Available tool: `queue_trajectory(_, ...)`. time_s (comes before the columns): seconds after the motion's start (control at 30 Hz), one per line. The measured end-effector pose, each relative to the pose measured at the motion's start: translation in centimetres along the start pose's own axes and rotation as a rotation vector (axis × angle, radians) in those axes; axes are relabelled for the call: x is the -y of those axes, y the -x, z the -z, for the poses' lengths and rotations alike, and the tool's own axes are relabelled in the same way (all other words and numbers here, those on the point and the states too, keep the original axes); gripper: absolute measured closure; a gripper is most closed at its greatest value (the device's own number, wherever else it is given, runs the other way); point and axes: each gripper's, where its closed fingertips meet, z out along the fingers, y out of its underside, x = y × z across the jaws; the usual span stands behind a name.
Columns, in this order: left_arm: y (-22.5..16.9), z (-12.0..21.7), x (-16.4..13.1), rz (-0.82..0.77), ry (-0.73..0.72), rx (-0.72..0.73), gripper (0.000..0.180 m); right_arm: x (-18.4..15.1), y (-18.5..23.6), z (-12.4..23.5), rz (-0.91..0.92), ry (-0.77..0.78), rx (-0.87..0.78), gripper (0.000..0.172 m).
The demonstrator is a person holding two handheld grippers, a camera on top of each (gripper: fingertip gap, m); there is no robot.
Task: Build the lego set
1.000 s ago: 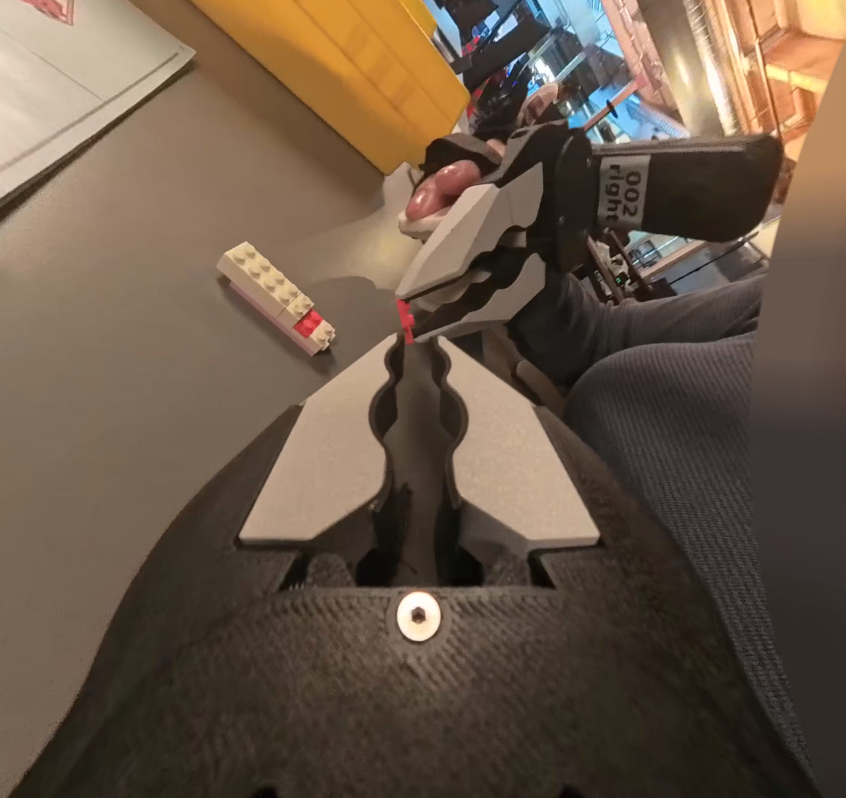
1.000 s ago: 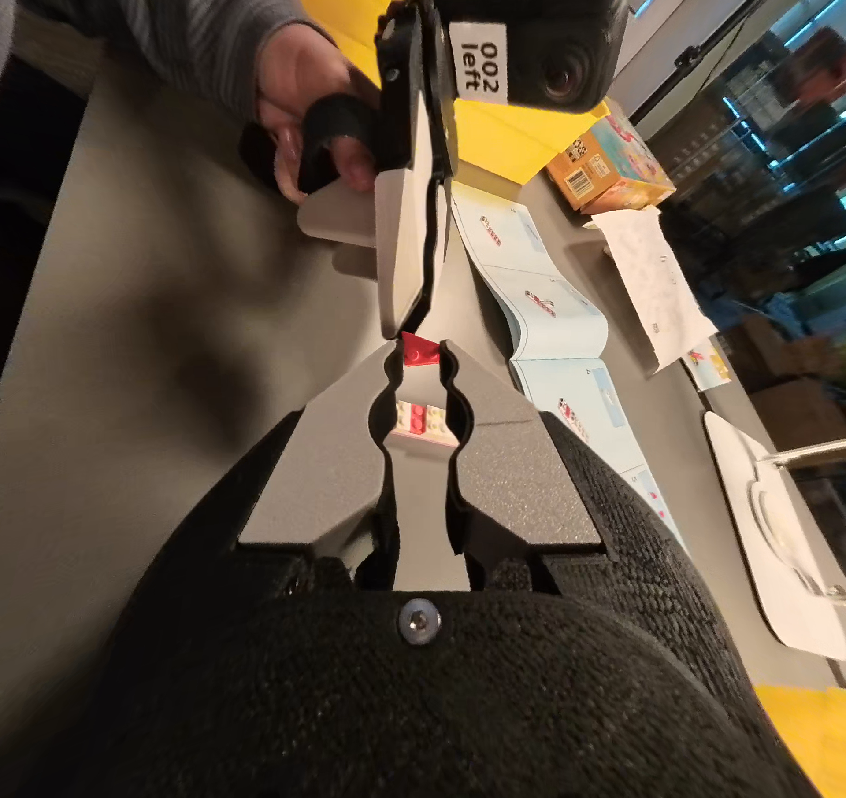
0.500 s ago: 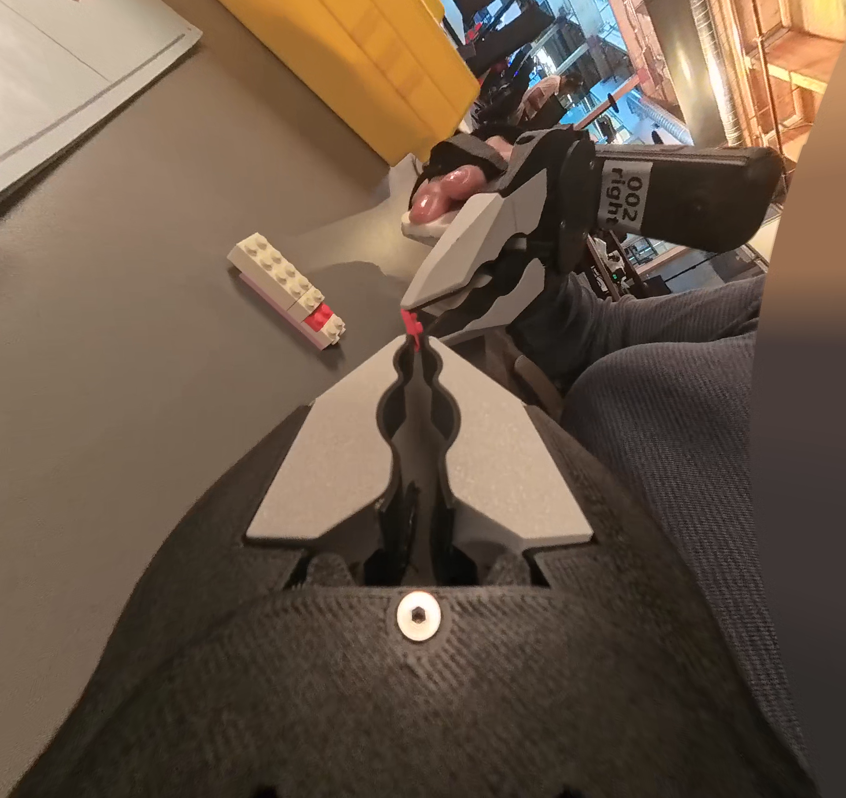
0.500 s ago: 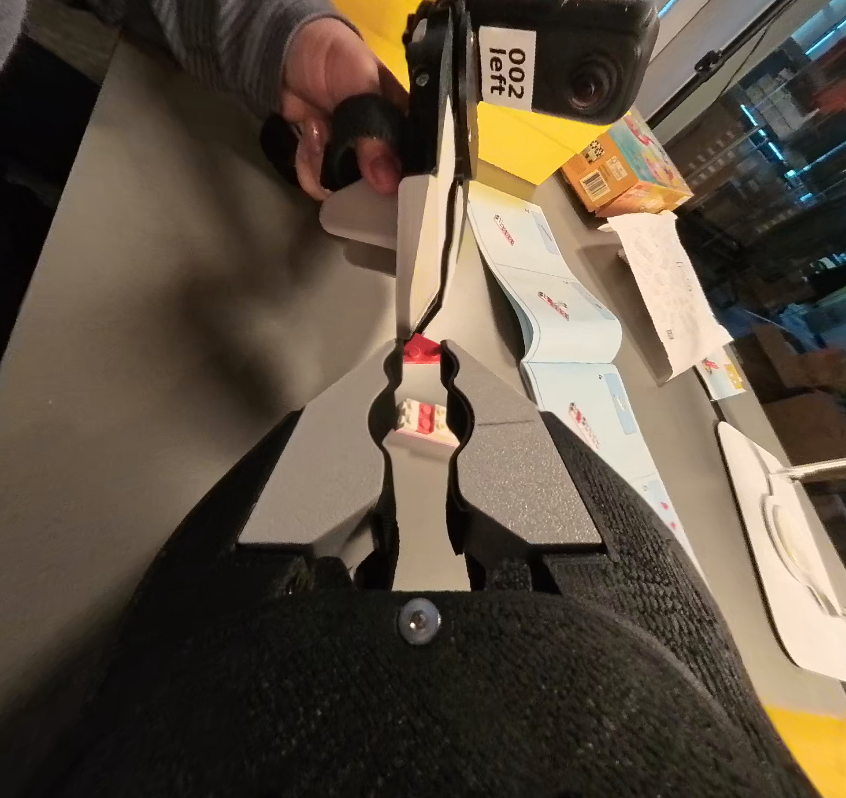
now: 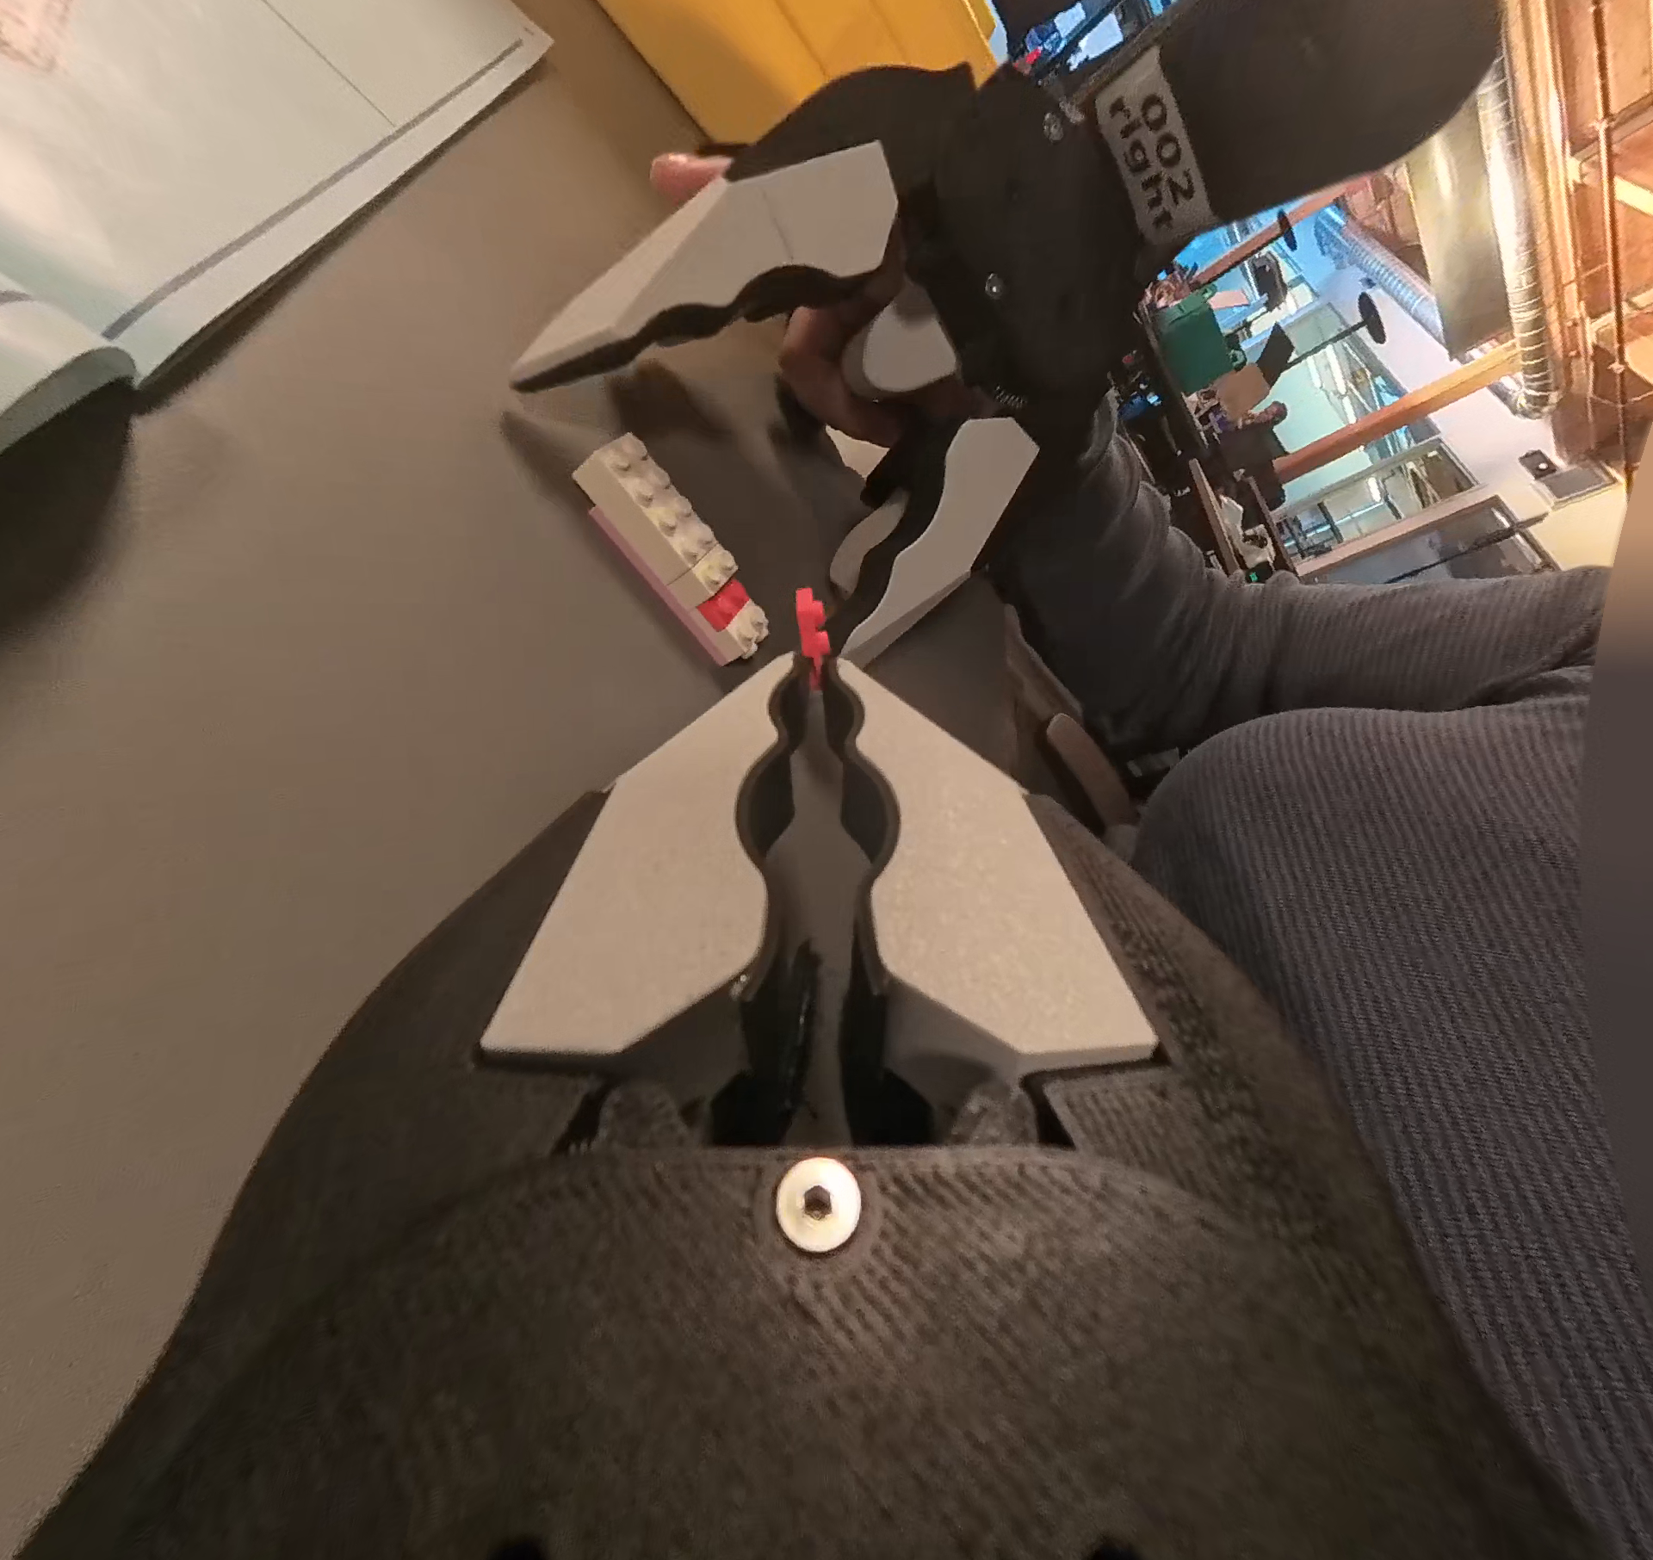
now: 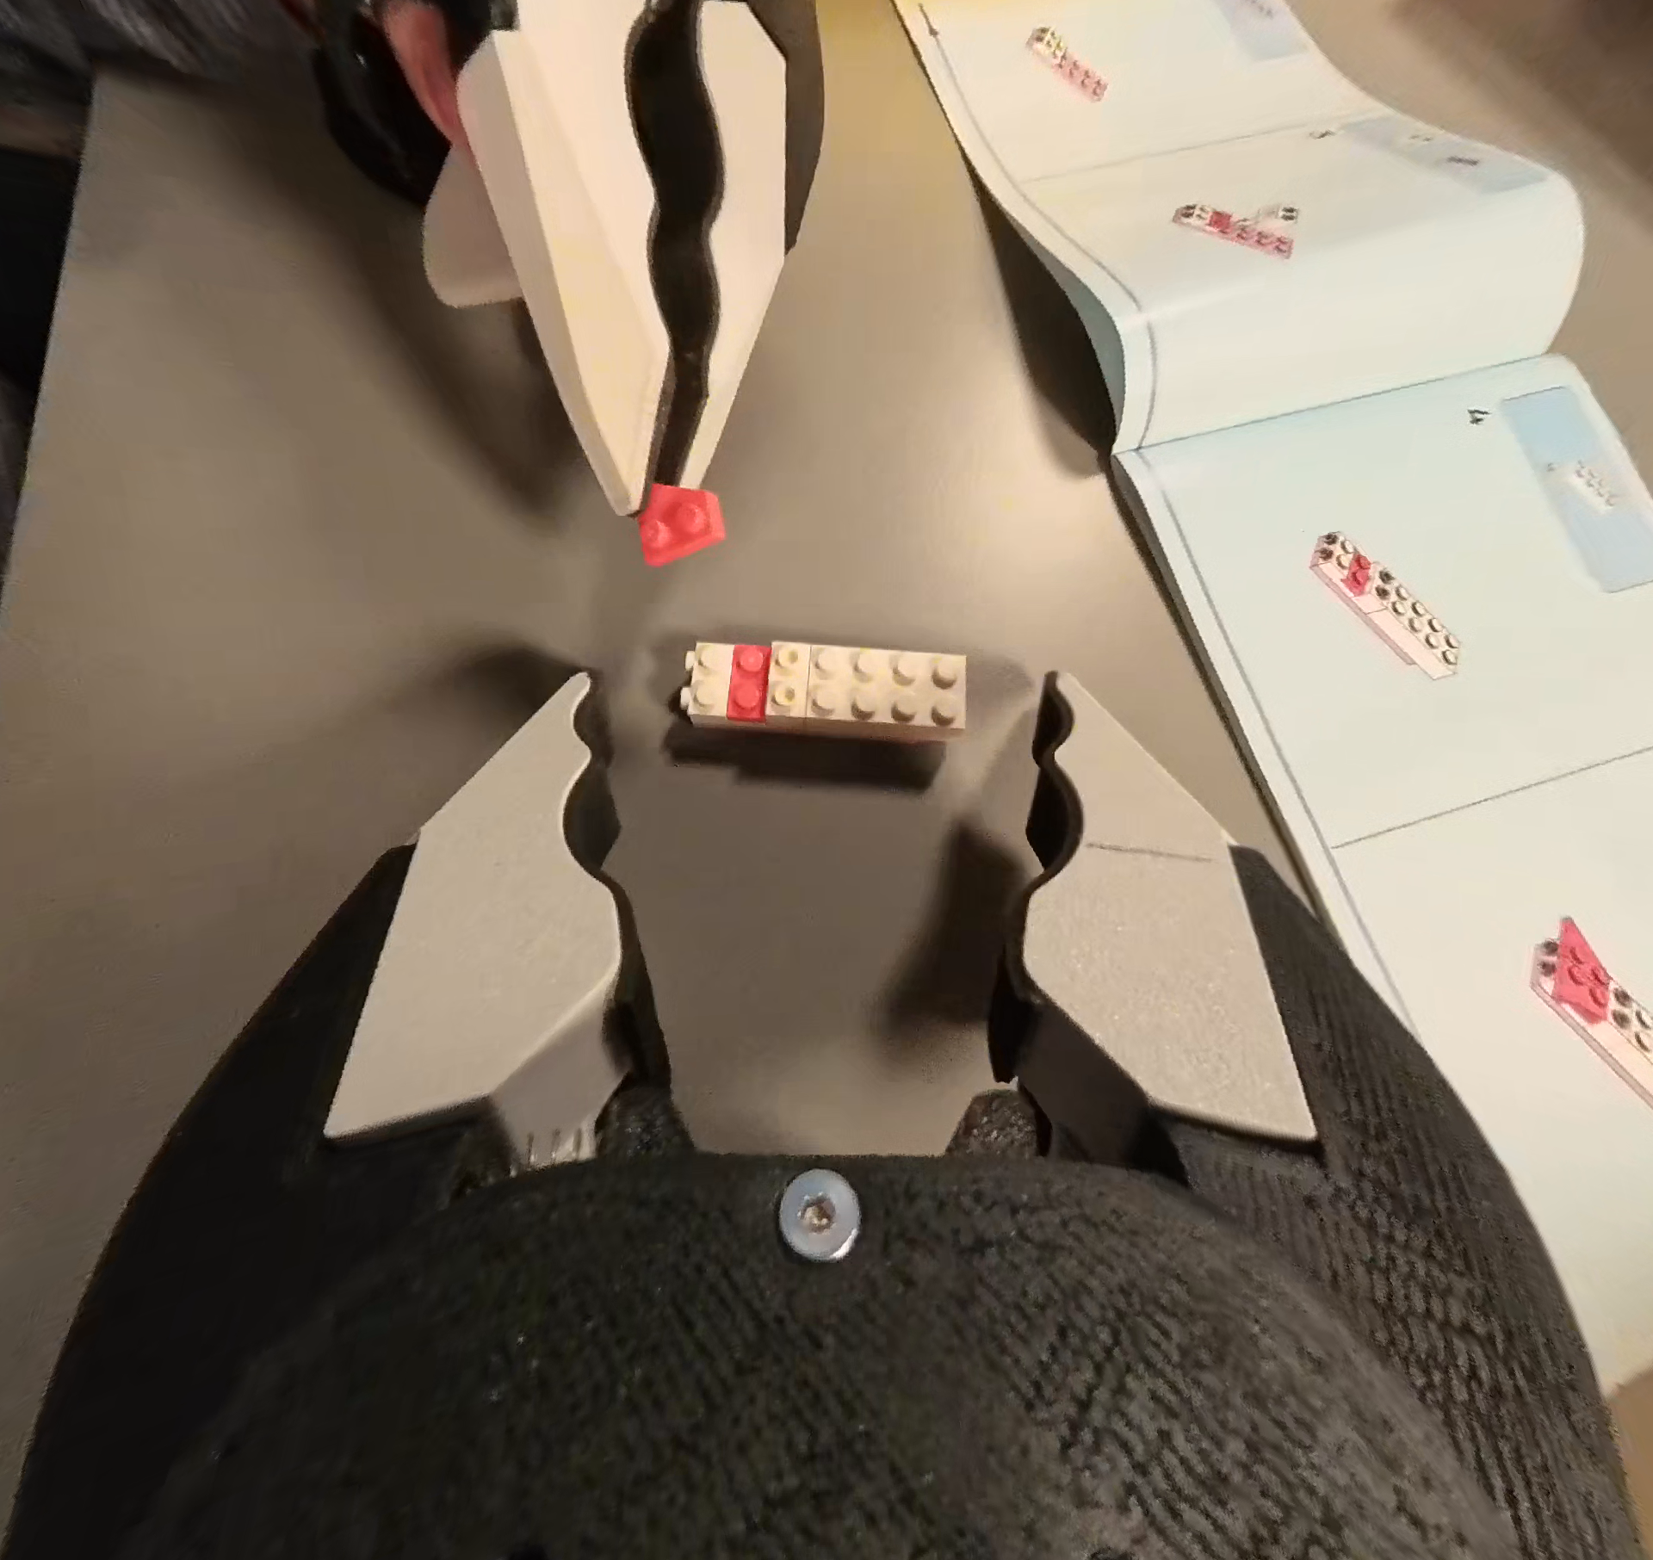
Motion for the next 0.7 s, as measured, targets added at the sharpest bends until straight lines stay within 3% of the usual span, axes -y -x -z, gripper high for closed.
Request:
queue_trajectory(0.53, 0.32, 0.10, 0.40, 0.038, -0.021, -0.009, 0.179, -0.07, -0.74, 0.07, -0.072, -0.008, -0.044, 0.109)
queue_trajectory(0.7, 0.41, 0.05, 0.49, 0.042, -0.022, -0.008, 0.179, -0.07, -0.73, 0.08, -0.073, -0.007, -0.045, 0.109)
